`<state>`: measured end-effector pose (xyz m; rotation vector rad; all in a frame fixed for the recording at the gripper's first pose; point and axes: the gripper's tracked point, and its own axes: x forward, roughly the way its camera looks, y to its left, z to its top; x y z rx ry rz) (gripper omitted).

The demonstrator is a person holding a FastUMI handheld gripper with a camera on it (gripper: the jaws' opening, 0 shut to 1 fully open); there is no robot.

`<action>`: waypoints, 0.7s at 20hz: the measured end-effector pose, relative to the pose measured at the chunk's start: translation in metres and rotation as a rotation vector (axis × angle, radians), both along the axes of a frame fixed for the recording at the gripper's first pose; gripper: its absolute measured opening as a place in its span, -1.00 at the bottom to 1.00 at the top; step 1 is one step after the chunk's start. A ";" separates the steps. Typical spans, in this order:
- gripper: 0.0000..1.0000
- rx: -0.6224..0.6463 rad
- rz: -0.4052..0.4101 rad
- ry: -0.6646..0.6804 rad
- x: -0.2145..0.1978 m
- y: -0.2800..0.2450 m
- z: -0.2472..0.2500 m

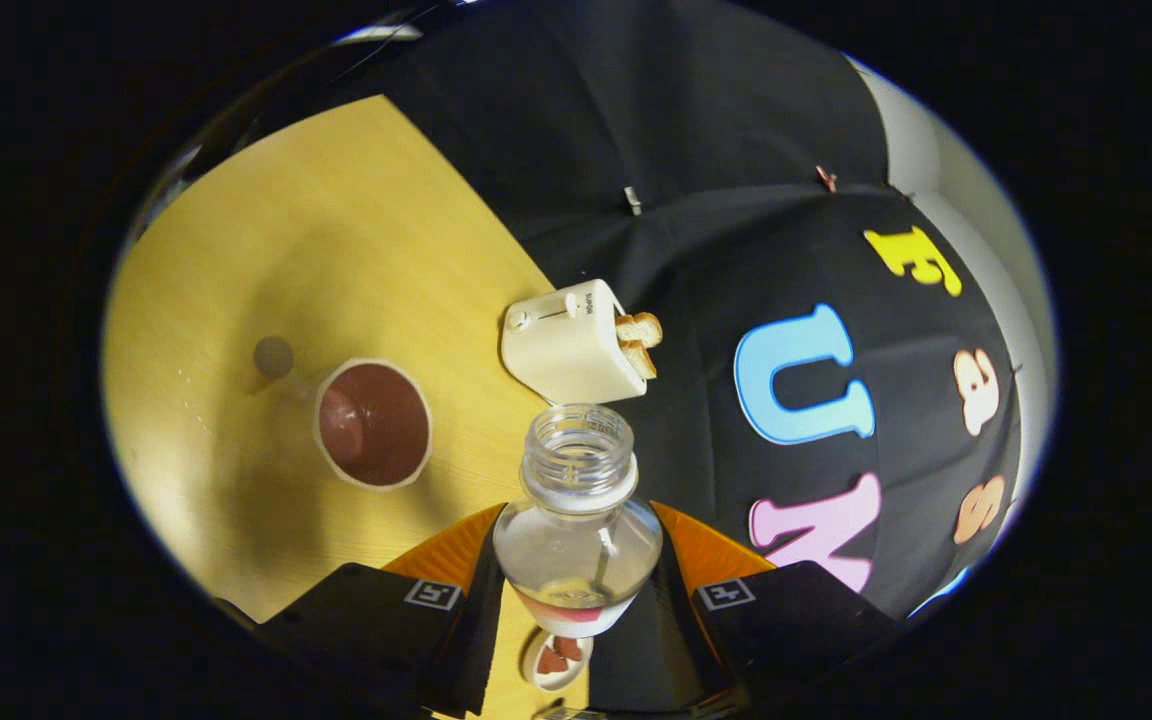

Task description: Take the bottle from table, then pour the juice into the cup, finally place the bottle on the coaster

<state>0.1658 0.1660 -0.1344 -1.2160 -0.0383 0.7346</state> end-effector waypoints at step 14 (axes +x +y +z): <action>0.41 0.539 -0.328 0.565 0.038 -0.076 0.008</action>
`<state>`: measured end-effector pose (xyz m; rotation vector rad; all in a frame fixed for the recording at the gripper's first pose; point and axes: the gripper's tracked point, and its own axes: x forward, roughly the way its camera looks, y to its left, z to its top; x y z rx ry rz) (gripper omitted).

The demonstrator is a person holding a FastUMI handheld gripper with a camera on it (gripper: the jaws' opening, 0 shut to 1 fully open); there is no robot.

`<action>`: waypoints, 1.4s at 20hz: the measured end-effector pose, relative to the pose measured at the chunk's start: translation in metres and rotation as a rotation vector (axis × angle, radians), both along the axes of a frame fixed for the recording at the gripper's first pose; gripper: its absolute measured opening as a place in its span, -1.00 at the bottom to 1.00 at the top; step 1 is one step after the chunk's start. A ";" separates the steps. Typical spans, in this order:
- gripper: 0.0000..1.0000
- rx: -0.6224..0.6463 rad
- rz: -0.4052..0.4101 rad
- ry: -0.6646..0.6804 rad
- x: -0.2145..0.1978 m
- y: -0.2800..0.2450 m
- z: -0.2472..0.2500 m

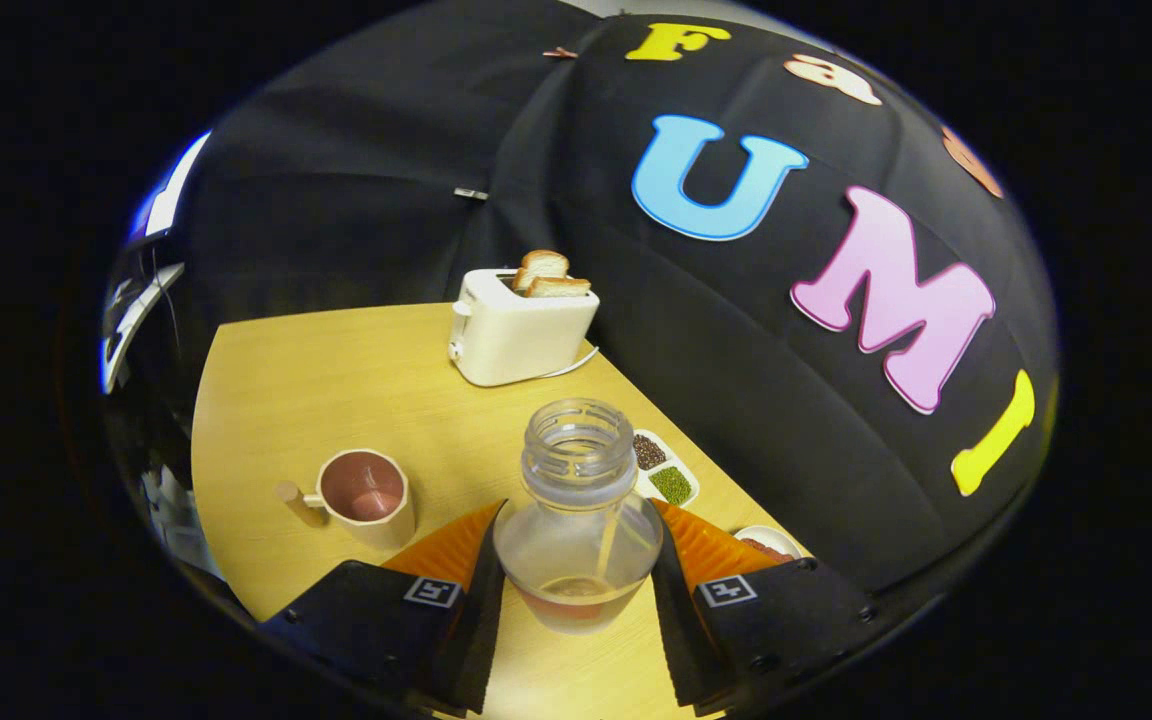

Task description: Take the bottle from table, then pour the juice into the cup, finally place the bottle on the coaster

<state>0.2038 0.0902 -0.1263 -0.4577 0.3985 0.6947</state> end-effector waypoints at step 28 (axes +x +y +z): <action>0.47 0.301 -0.175 0.145 0.075 -0.028 -0.095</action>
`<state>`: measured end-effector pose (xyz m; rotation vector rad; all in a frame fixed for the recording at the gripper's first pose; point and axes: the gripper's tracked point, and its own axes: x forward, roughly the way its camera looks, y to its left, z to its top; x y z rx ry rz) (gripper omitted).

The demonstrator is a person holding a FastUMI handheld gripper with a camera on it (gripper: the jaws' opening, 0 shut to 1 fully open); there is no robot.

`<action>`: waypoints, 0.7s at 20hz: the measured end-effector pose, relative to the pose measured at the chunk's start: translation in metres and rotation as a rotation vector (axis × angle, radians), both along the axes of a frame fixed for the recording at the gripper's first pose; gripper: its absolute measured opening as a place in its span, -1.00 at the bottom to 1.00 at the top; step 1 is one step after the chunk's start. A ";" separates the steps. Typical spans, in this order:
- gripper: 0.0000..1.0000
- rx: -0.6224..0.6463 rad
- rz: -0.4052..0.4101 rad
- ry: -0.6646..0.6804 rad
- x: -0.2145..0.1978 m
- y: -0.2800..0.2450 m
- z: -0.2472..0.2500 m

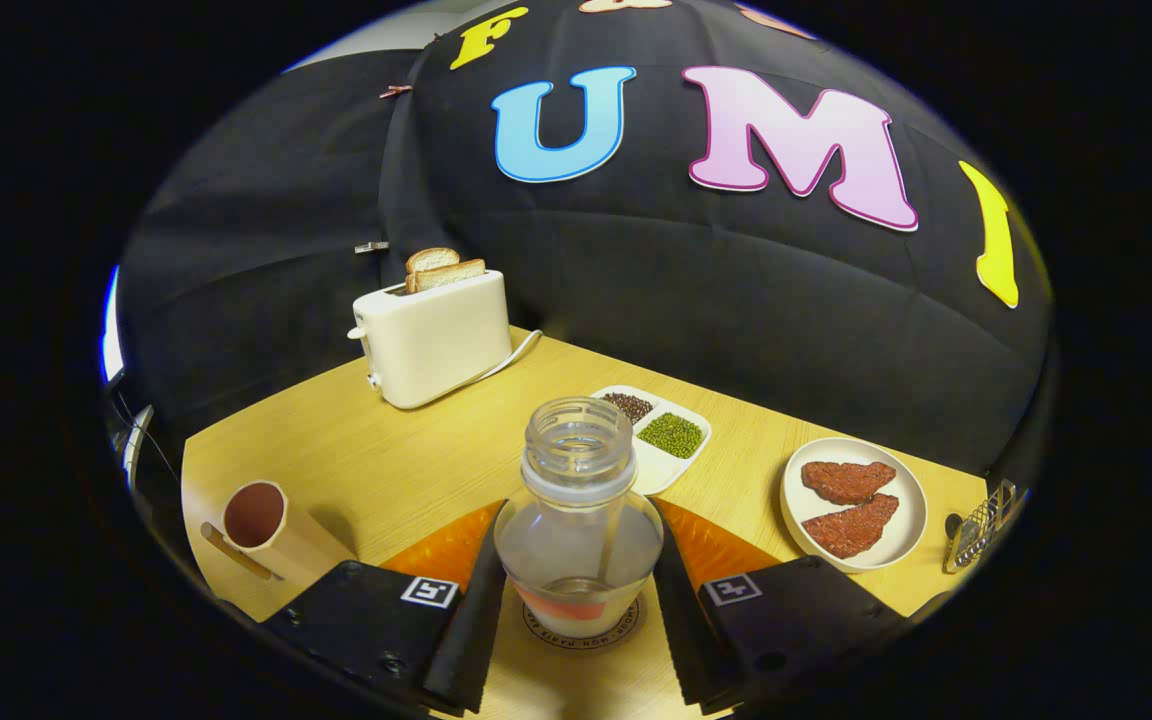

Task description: Take the bottle from table, then pour the juice into the cup, finally place the bottle on the coaster

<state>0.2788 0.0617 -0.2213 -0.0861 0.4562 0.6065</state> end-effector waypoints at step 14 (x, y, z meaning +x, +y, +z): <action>0.98 0.019 -0.027 -0.004 -0.009 -0.015 0.016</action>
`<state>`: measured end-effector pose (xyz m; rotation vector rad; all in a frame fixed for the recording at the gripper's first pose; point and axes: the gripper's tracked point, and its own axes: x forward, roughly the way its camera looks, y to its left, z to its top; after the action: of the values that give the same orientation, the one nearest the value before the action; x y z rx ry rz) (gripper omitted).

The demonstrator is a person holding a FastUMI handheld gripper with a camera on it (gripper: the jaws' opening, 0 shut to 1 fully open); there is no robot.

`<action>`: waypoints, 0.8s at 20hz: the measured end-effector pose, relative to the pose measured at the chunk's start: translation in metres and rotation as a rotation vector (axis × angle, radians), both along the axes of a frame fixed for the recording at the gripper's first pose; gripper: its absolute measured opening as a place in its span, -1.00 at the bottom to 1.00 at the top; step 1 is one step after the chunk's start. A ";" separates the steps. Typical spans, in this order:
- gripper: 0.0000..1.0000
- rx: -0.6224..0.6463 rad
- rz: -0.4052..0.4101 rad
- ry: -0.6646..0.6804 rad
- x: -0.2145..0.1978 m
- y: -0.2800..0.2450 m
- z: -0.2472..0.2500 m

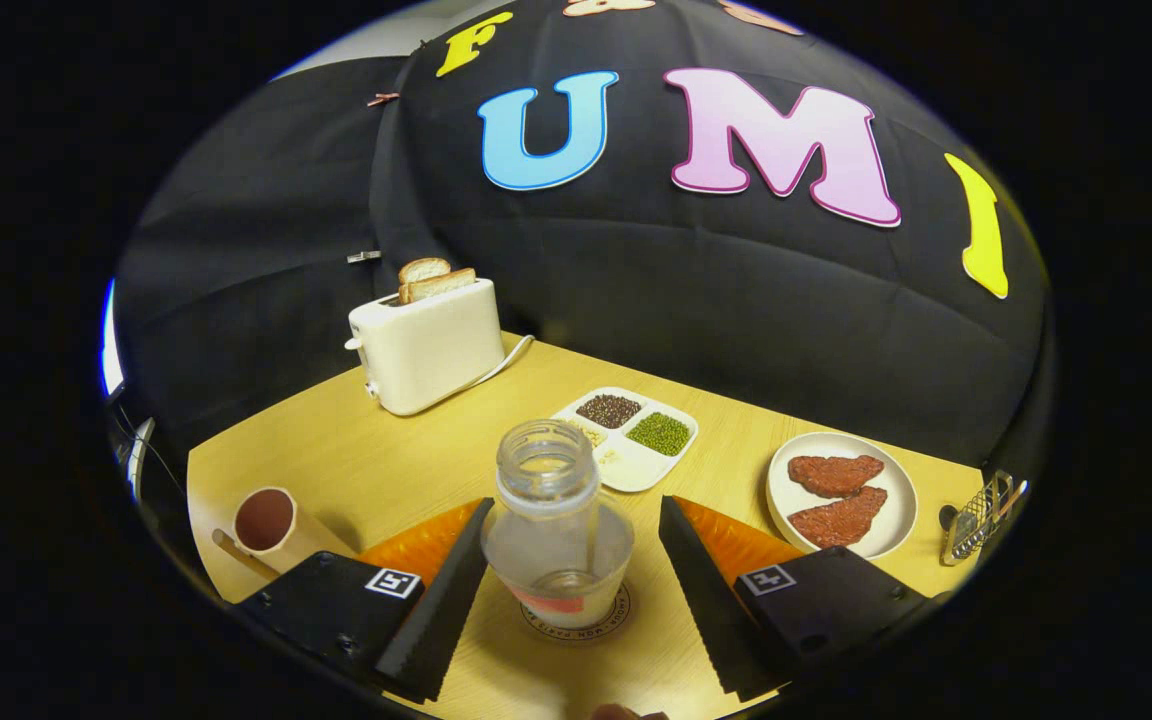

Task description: Take the bottle from table, then pour the juice into the cup, finally place the bottle on the coaster

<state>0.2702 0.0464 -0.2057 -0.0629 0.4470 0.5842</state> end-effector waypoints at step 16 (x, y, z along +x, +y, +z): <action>0.95 0.019 -0.095 -0.206 -0.081 -0.052 0.123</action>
<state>0.1892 -0.0059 -0.0822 -0.0821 0.2425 0.4827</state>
